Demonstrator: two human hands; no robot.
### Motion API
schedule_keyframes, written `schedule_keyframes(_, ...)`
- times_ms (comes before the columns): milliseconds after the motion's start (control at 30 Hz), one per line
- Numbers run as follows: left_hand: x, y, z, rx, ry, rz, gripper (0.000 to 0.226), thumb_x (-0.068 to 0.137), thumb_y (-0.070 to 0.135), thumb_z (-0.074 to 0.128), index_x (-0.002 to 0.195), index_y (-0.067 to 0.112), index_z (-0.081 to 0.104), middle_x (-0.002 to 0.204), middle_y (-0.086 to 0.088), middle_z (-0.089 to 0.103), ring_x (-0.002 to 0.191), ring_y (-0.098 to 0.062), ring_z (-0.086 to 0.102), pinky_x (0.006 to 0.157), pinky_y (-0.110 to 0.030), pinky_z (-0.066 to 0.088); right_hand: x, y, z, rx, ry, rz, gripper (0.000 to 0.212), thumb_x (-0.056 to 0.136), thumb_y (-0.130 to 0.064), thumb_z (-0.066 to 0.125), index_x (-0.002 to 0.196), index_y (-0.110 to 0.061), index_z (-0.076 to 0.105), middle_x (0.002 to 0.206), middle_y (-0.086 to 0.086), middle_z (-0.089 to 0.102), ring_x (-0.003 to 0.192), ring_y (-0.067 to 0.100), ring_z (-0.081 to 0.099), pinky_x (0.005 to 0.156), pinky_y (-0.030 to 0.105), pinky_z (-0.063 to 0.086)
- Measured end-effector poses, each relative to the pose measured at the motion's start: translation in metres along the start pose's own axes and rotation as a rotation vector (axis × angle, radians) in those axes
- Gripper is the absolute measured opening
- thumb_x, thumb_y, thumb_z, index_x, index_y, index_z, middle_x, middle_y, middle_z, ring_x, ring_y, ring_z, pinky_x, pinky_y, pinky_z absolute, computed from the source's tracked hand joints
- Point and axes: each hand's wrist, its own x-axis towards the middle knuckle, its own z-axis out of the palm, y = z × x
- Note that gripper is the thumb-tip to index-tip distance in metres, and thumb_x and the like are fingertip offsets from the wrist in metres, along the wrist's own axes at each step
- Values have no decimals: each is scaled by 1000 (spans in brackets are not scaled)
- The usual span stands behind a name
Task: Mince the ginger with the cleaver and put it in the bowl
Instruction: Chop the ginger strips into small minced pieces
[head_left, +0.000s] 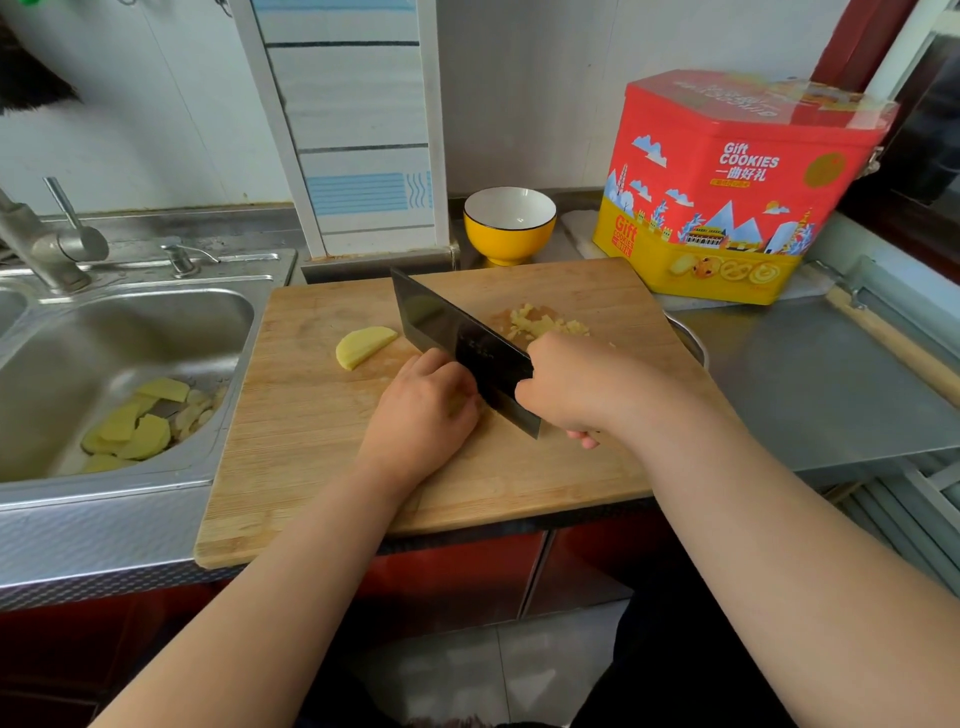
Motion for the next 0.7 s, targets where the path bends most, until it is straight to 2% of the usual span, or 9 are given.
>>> schedule_keyframes(100,0,0,-1,12,-7,7,9,81,22,64,88,16,64,91,7,50,84,-12,47,73,-21,37,2,3,5,32,30,-16,44,99,-23,44,142,-12,43,81,11,62,58,21,61,50,28,54)
schedule_keyframes(233,-3,1,-2,-13,-13,7,6,83,21,65,88,18,63,96,3,56,87,-17,51,74,-29,45,2,16,7,147,73,-22,47,100,-25,46,144,-12,38,76,8,58,52,18,56,46,25,48)
schedule_keyframes(300,-4,2,-2,-24,-17,3,7,85,22,63,91,19,61,98,3,55,90,-17,51,76,-32,47,0,20,6,140,97,-30,42,100,-25,46,140,-11,42,73,7,56,51,18,55,46,25,47)
schedule_keyframes(367,-5,2,-3,-40,-15,-19,8,86,24,63,92,21,59,101,4,53,91,-15,50,78,-28,45,-4,21,4,128,117,-35,37,100,-24,45,135,-11,46,71,7,55,50,18,55,46,25,46)
schedule_keyframes(533,-9,3,-7,-66,25,-50,6,86,23,62,88,19,58,98,6,51,85,-8,46,73,-20,38,-17,15,-5,94,107,-75,42,101,-23,44,141,-13,42,72,5,54,49,15,54,42,22,42)
schedule_keyframes(633,-9,3,-6,-45,27,-26,5,86,20,62,86,16,59,94,9,49,82,-8,44,71,-20,37,-20,10,-4,38,116,-92,21,100,-23,44,118,-15,51,71,5,54,50,16,56,42,21,42)
schedule_keyframes(700,-8,3,-6,-37,26,-24,5,85,19,63,86,16,59,92,9,49,81,-8,44,69,-21,37,-22,6,-4,-13,120,-93,15,99,-24,44,107,-14,53,69,6,57,51,18,59,43,23,46)
